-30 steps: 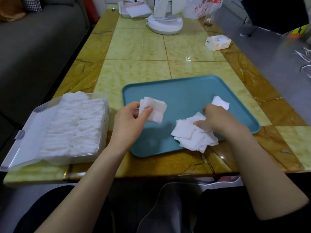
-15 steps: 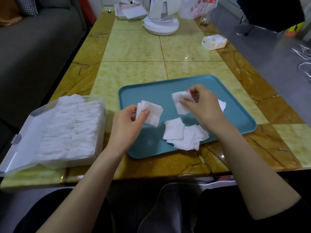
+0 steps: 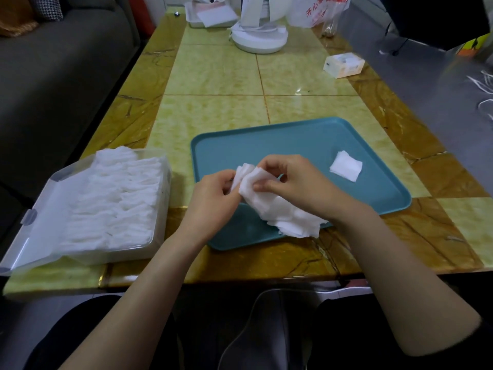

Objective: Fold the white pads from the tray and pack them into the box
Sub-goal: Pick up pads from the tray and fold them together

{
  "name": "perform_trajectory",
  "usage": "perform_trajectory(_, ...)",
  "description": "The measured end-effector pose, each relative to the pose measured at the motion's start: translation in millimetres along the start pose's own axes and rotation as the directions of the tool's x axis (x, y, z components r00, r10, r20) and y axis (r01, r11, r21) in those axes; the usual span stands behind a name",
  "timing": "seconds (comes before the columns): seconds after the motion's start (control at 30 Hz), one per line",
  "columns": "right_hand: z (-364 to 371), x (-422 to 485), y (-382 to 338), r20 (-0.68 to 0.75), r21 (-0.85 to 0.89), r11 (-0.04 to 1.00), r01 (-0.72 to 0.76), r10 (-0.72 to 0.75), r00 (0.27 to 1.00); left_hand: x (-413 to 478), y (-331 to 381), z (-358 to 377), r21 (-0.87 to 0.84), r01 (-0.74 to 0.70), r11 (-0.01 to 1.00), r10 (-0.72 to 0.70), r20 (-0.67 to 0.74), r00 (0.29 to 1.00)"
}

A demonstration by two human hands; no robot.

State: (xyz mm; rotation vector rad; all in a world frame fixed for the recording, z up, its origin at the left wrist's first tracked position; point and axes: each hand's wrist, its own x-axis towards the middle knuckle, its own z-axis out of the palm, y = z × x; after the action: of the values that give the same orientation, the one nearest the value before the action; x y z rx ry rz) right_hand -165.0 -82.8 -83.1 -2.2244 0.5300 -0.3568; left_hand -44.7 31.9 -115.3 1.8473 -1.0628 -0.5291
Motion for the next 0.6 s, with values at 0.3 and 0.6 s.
perform_trajectory(0.3,3.2,-1.0,3.8,-0.114,-0.092,0.993,0.072,-0.083,0.990,-3.9,3.5,0.1,0.103,-0.057,0.993,0.051,0.067,0.996)
perform_trajectory(0.6,10.0,3.5,6.2,-0.138,-0.108,0.993,0.048,-0.063,0.988,-12.7,6.1,-5.8,0.301,-0.174,0.938,0.168,0.045,0.985)
